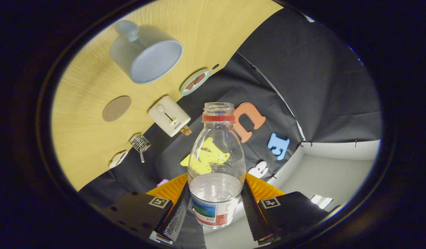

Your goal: Take the bottle from table, then pour the juice into the cup, finally place the bottle on the coaster

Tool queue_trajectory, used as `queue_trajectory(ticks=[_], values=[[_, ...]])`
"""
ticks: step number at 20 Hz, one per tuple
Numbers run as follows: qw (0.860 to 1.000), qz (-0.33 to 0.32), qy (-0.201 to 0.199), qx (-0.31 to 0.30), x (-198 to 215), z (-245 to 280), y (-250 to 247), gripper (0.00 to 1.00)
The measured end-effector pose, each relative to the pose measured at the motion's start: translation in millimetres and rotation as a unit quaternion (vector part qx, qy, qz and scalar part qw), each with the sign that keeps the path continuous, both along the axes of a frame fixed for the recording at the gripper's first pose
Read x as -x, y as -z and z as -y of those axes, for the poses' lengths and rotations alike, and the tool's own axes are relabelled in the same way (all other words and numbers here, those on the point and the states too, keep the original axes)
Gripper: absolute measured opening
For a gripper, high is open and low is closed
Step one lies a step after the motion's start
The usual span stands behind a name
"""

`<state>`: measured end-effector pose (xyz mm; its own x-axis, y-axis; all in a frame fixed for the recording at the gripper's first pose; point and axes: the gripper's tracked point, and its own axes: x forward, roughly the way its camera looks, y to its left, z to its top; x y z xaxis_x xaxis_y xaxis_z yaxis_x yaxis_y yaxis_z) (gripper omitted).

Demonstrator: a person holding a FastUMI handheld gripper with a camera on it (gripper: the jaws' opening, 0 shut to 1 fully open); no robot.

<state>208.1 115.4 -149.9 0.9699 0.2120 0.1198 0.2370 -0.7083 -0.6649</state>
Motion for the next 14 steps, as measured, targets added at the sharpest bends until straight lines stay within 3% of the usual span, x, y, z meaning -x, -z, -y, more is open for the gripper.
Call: queue_trajectory(ticks=[10,14], values=[[1.0,-0.007,0.0,-0.008,-1,7,10,0.8],[0.999,-0.019,0.013,-0.041,-1,22,15,0.81]])
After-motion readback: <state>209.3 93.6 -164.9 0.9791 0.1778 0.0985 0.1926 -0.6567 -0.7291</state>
